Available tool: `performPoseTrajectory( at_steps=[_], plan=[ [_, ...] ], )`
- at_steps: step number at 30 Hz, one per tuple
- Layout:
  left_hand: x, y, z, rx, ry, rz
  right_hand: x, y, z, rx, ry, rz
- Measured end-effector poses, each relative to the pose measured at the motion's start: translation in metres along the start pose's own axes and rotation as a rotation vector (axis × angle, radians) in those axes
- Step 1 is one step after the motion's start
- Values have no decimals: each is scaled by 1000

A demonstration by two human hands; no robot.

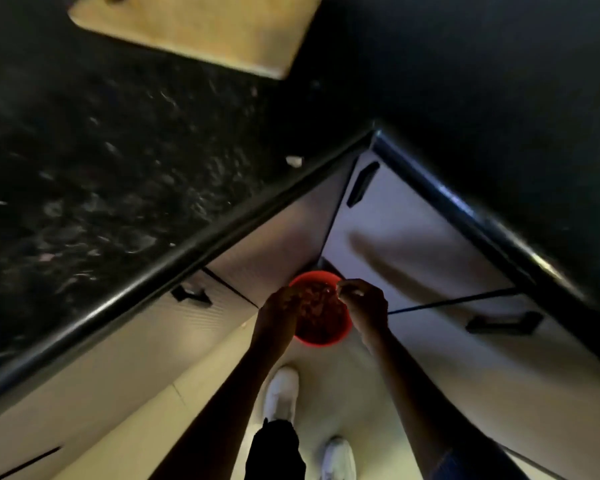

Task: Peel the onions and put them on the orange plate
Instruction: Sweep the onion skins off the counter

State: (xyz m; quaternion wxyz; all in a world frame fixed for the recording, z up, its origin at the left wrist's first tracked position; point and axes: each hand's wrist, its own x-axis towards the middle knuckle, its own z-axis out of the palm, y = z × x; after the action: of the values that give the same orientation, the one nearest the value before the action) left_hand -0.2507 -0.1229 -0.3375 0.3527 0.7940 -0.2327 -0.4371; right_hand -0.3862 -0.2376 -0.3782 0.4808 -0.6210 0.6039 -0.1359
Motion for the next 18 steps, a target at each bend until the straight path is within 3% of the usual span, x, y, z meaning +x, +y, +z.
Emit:
performPoseTrajectory(
  at_steps=[6,12,18],
  plan=[
    [57,-48,31,87,-45,-10,41,75,43,-216,15,-46],
    [73,-53,47,98,-77,-7,48,97,55,-240,120,-94],
    [70,-49,56,114,-84,-8,43,81,48,-228,65,-103]
  ],
)
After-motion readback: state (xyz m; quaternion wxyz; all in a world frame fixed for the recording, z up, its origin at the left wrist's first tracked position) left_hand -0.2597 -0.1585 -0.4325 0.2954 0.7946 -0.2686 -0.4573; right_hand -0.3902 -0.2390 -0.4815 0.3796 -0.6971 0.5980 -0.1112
